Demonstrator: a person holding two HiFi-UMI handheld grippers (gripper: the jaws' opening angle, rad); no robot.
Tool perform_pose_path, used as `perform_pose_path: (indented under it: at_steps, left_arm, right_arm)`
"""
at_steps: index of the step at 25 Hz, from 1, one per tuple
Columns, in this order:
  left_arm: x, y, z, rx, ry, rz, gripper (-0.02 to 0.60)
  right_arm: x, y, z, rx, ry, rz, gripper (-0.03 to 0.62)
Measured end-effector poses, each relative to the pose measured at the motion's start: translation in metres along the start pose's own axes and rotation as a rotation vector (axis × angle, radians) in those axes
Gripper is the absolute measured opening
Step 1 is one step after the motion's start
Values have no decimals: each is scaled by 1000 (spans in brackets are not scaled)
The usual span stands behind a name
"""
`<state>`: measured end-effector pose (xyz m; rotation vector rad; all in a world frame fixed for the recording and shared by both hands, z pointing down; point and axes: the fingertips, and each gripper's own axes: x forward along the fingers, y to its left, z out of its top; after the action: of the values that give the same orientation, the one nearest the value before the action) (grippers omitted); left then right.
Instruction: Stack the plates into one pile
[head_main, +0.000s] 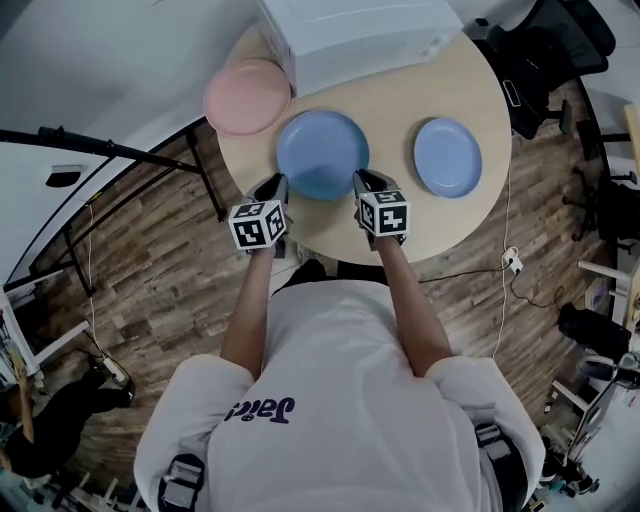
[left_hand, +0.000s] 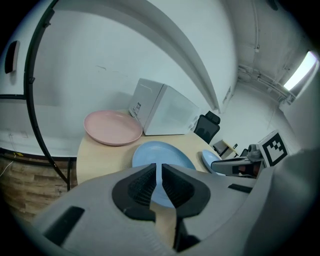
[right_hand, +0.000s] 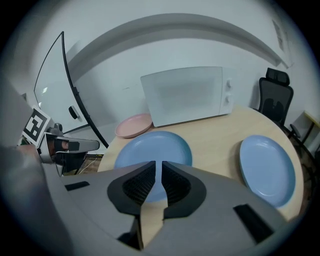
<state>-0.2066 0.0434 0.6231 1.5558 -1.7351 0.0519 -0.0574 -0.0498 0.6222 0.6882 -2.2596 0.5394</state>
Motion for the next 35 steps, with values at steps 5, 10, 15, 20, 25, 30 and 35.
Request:
perform_pose_path:
  at_steps: [5,10,15,20,25,30,35]
  left_arm:
    - [24,10,-10,-73,62,2,132]
    - [44,25,-17,-109,118,35,198]
    - [56,39,-27,-161,136,65,206]
    - [65,52,-25,-244,102,99,206]
    - [72,60,-21,-255,100,144,193]
    - [75,66,-22,-255,111,168,104]
    - [76,71,-26,-265,124,196,71]
  right_arm:
    - [20,-26,-13,42,74,-1,169]
    - [39,-46,-18,79,122,2,172]
    - [56,-57,-26,135,152,25,173]
    - [71,-71,-24,243,140,40,173]
    - [78,-79,-18,290,137,53,173]
    - [84,-85,-21,285,151,46,172]
    - [87,-89,-29,306,157,31,86]
